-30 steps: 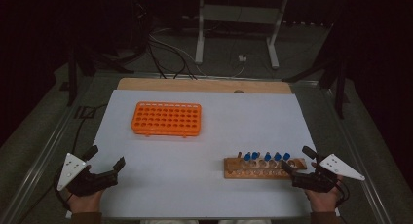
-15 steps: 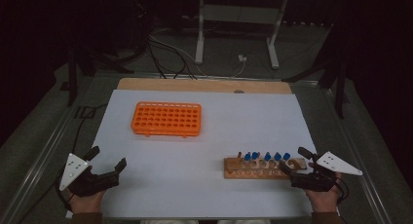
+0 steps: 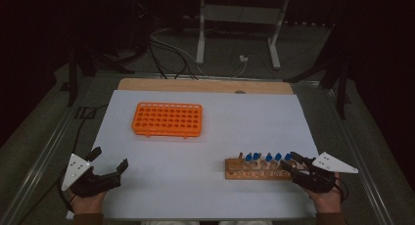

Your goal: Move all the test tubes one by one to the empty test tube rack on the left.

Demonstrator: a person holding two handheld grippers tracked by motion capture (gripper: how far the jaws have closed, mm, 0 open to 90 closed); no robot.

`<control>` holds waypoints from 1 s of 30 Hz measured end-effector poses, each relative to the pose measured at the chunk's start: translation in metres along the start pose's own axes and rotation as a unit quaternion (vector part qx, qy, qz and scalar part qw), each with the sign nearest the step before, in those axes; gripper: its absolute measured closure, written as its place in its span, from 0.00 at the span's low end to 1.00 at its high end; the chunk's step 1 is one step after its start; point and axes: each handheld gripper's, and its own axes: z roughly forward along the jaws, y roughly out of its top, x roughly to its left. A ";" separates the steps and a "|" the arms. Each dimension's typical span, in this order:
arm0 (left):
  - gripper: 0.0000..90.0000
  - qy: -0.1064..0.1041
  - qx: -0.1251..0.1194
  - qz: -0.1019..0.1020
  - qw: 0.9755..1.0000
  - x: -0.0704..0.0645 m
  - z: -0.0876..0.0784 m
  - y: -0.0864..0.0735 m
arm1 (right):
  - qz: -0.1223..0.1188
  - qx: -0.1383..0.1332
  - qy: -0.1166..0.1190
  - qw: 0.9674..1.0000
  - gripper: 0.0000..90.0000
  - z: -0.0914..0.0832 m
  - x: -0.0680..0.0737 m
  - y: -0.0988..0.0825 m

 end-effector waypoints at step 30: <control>0.01 -0.023 0.011 0.002 1.000 -0.004 0.005 -0.001 | -0.011 0.020 -0.002 1.000 0.85 0.007 0.005 0.003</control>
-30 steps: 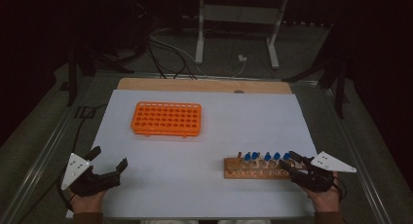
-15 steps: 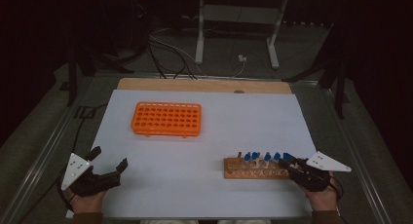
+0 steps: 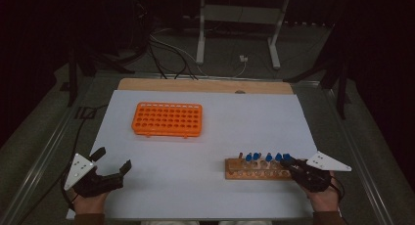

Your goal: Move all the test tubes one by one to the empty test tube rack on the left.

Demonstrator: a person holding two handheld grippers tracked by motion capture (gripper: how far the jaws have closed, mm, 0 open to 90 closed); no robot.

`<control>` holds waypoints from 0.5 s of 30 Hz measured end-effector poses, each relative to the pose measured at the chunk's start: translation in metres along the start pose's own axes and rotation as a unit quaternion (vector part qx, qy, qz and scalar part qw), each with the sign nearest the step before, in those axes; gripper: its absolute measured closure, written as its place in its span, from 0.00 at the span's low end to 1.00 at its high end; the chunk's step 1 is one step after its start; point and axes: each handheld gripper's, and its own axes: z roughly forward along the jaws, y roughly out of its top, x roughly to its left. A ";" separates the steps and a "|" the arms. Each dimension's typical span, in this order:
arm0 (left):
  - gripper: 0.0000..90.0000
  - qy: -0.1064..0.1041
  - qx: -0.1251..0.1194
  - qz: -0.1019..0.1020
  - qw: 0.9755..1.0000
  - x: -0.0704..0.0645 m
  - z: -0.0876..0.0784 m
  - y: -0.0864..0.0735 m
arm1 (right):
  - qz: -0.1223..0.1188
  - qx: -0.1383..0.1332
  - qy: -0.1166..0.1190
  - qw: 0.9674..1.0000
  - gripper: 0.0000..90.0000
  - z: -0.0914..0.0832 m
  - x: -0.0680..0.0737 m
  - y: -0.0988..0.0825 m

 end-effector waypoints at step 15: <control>0.01 -0.031 -0.005 -0.008 0.999 -0.006 0.003 0.019 | 0.010 -0.001 0.013 1.000 0.85 -0.010 0.000 0.019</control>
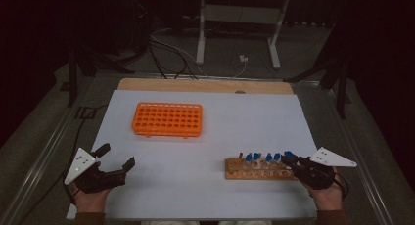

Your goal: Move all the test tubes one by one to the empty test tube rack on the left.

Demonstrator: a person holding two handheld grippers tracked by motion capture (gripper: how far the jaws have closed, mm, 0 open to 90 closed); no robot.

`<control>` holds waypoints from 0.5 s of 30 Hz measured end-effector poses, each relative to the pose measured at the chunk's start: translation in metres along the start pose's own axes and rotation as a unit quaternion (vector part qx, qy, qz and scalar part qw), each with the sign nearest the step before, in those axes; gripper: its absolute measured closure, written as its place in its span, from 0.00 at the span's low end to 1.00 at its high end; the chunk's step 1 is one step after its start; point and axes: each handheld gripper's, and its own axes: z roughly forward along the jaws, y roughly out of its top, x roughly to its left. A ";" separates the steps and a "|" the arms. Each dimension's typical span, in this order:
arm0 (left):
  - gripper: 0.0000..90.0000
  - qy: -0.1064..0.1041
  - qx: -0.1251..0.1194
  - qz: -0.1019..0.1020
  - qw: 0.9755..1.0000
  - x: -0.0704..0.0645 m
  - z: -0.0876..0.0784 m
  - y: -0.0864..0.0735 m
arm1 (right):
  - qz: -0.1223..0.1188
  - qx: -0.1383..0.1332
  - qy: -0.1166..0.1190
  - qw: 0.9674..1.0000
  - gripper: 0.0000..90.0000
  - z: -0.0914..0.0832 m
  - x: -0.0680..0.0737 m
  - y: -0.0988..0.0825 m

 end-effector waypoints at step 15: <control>0.01 -0.052 0.018 0.009 0.998 -0.007 0.018 0.008 | 0.000 -0.013 0.011 1.000 0.85 -0.015 -0.001 0.028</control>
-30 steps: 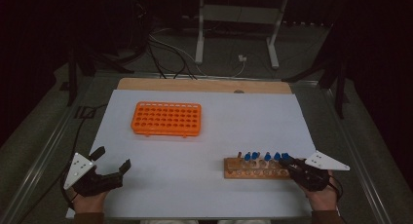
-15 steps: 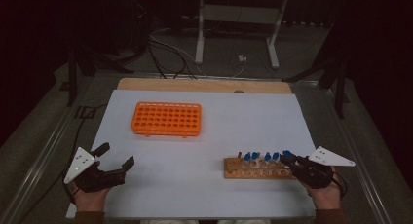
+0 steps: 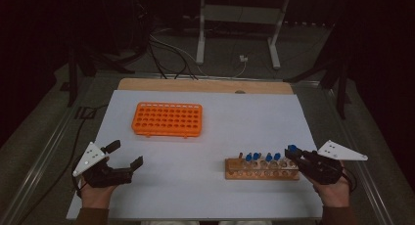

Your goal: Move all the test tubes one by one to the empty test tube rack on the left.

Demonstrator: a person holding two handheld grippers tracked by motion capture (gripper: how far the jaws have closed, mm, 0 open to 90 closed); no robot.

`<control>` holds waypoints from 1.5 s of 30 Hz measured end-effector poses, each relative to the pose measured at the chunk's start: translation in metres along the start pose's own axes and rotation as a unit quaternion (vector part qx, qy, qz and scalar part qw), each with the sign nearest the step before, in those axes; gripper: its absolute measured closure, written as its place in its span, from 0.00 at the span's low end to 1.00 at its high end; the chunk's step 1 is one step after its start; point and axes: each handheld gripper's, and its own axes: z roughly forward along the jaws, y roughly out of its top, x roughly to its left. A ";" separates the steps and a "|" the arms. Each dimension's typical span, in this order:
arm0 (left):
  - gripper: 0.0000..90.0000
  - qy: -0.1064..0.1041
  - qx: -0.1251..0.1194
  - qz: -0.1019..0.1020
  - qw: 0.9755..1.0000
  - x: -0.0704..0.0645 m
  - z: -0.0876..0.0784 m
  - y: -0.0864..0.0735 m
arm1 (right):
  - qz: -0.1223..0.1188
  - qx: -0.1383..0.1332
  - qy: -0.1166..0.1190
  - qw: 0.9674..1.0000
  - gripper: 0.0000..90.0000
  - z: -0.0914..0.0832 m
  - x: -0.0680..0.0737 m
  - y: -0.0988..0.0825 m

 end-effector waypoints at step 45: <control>0.02 -0.094 0.007 0.046 0.995 -0.056 0.089 0.053 | -0.035 -0.009 0.048 0.998 0.85 0.068 0.028 0.075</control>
